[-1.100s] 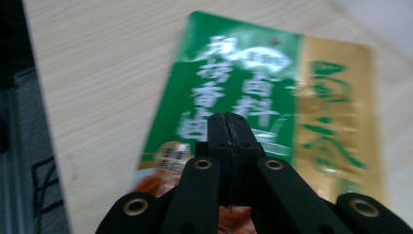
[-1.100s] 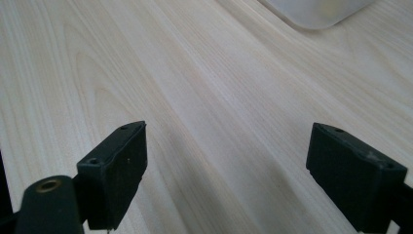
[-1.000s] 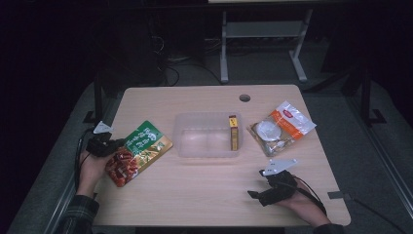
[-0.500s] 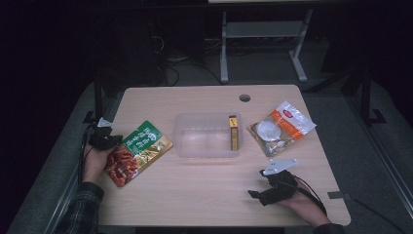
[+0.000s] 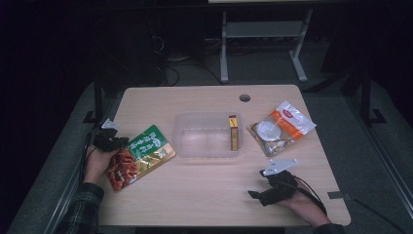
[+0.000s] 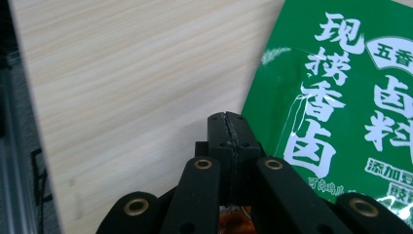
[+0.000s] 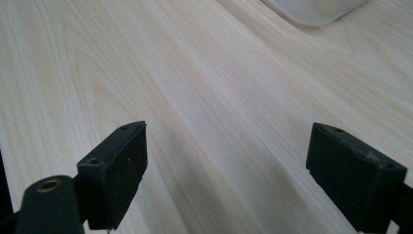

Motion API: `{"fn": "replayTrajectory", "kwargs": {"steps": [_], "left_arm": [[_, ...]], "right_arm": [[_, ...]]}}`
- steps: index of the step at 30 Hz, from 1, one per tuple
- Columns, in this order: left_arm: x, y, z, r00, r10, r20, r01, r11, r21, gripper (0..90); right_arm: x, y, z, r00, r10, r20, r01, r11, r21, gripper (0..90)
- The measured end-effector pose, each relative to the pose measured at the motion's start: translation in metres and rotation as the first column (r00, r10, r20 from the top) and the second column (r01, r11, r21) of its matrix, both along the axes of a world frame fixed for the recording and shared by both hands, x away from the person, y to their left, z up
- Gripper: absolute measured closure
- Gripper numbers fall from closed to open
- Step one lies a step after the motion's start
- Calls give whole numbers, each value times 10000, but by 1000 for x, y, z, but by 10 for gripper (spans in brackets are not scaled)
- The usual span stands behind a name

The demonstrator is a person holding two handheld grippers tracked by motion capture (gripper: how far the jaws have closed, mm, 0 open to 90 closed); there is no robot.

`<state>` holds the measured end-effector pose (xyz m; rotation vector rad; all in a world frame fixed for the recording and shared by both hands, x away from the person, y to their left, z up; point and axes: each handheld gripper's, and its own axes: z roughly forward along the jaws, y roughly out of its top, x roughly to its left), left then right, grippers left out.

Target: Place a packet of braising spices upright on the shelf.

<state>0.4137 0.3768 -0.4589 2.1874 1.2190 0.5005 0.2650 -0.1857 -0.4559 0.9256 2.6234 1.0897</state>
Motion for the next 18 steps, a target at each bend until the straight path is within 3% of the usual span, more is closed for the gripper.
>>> {"fn": "replayTrajectory", "kwargs": {"steps": [5,12,18], "left_arm": [[-8,-11,2,9980,-583,-231,584,9983,7,900],[-22,-18,3,9916,-1161,-568,1138,9926,-424,900],[-22,-23,3,9900,-1293,-556,1270,9909,-442,900]], "right_arm": [[-1,0,0,10000,29,18,-29,10000,-11,147],[-1,0,1,9999,97,45,-97,9999,-32,147],[-1,0,0,10000,97,1,-97,9999,-35,147]]}}
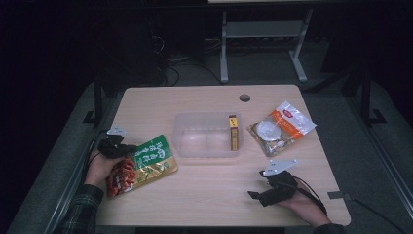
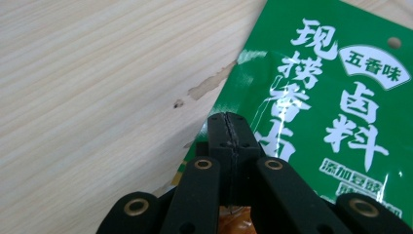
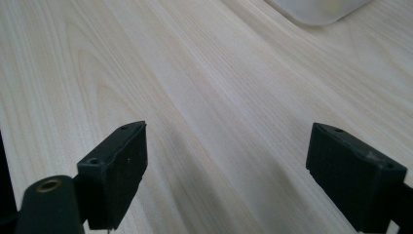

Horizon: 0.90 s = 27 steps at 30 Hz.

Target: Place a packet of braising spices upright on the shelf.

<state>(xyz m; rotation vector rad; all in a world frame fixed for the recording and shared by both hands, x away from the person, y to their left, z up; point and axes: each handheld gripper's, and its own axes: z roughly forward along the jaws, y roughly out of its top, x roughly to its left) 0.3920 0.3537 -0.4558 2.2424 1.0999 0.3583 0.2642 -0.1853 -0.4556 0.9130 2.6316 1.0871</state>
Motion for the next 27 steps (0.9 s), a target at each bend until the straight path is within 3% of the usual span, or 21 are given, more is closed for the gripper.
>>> {"fn": "replayTrajectory", "kwargs": {"steps": [7,11,14,15,16,18,19,20,21,22,23,25,26,27], "left_arm": [[-4,-15,0,9957,-839,-382,832,9963,-202,900],[-10,-25,3,9916,-1247,-357,1257,9917,280,900],[-16,-35,11,9878,-1536,-258,1529,9879,-274,900],[-19,-41,14,9821,-1865,-252,1852,9816,-456,900],[-19,-41,14,9821,-1865,-252,1852,9816,-456,900],[-28,-57,18,9715,-2367,-149,2349,9689,-784,900],[-33,-65,20,9649,-2625,-92,2606,9612,-907,900],[-42,-81,20,9534,-3018,-36,2995,9472,-1142,900],[-45,-88,20,9476,-3194,-71,3170,9426,-1047,900],[-45,-88,20,9476,-3194,-71,3170,9426,-1047,900],[-47,-94,18,9413,-3375,-41,3360,9380,-851,900],[-49,-101,15,9398,-3417,-22,3407,9376,-697,900],[-49,-104,13,9424,-3345,29,3342,9413,-482,900],[-48,-104,12,9387,-3445,116,3447,9383,-278,900]], "right_arm": [[0,2,0,10000,20,-24,-20,10000,12,147],[-1,0,0,10000,7,11,-7,10000,9,147],[-1,0,1,10000,8,24,-8,10000,33,147],[-1,0,1,10000,11,29,-11,10000,46,147],[-1,0,1,10000,11,29,-11,10000,46,147],[0,0,1,10000,9,20,-9,10000,27,147],[0,0,0,10000,7,17,-7,10000,32,147],[0,0,0,10000,40,27,-40,10000,23,147],[0,0,0,10000,19,26,-19,10000,39,147],[0,0,0,10000,28,43,-29,10000,44,147],[0,0,0,10000,28,43,-29,10000,44,147],[-1,0,1,10000,28,25,-28,10000,29,147],[-2,0,1,10000,43,34,-44,10000,32,147],[-2,0,1,10000,48,37,-48,10000,30,147]]}}
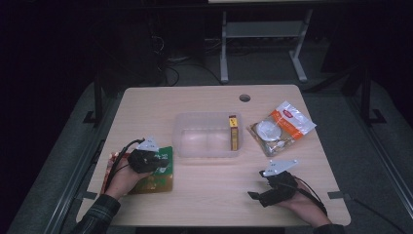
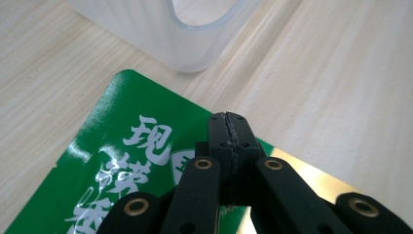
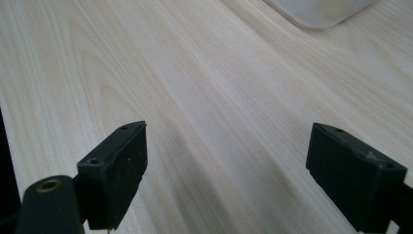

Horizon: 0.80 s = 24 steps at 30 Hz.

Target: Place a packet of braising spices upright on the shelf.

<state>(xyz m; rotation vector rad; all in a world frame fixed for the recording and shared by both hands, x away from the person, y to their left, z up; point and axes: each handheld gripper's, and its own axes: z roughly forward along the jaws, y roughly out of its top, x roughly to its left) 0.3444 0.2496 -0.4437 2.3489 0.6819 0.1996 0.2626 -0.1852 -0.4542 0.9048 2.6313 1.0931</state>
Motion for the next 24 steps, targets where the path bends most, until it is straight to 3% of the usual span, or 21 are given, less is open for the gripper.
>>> {"fn": "replayTrajectory", "kwargs": {"steps": [1,3,4,11,16,21,24], "left_arm": [[0,-2,-3,9999,7,-154,-10,9998,-198,900],[1,-3,-5,9999,-89,-141,88,9999,-60,900],[0,-5,-7,9996,-34,-274,29,9998,-194,900],[0,-11,-13,9988,-353,-330,364,9989,309,900],[1,-11,-13,9986,-369,-381,380,9989,279,900],[-8,-13,-14,9972,-468,-583,469,9989,0,900],[-17,-15,-13,9962,-699,-529,707,9974,130,900]], "right_arm": [[0,0,0,10000,2,10,-2,10000,-6,147],[1,0,0,10000,-5,4,5,10000,2,147],[1,0,0,10000,-7,4,7,10000,-1,147],[1,-1,0,10000,-15,-10,15,10000,-2,147],[1,1,-1,10000,-3,-37,3,10000,0,147],[1,0,-1,10000,-21,-33,21,10000,12,147],[1,0,-1,10000,-21,-30,21,10000,-6,147]]}}
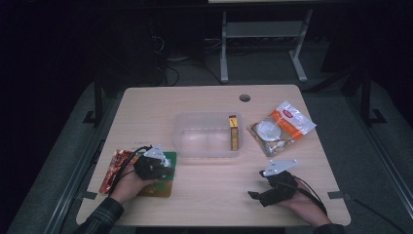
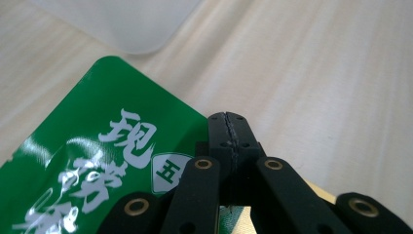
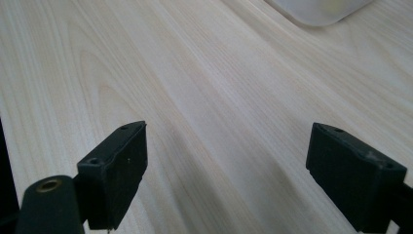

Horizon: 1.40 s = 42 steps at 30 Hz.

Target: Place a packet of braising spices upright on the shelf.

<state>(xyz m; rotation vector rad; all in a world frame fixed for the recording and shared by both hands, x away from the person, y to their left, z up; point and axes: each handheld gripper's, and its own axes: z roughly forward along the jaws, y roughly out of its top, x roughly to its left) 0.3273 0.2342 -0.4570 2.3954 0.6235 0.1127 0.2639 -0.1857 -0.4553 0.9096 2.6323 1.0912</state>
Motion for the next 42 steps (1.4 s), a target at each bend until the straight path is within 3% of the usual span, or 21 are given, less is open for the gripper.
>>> {"fn": "replayTrajectory", "kwargs": {"steps": [4,13,24,35,42], "left_arm": [[-7,-6,0,9996,-261,139,260,9996,75,900],[-14,-24,-2,9967,-802,-137,798,9964,-287,900],[-27,-71,-4,9861,-1661,-51,1655,9847,-537,900],[-33,-127,-7,9701,-2425,-107,2408,9669,-840,900],[-29,-156,-10,9700,-2430,114,2429,9648,-1010,900]], "right_arm": [[0,1,0,10000,28,4,-28,10000,16,147],[1,2,-1,10000,42,-19,-42,10000,21,147],[1,2,-1,10000,87,-19,-87,10000,-4,147],[0,1,0,9999,113,8,-113,9999,21,147],[-1,0,1,9999,146,54,-146,9999,32,147]]}}
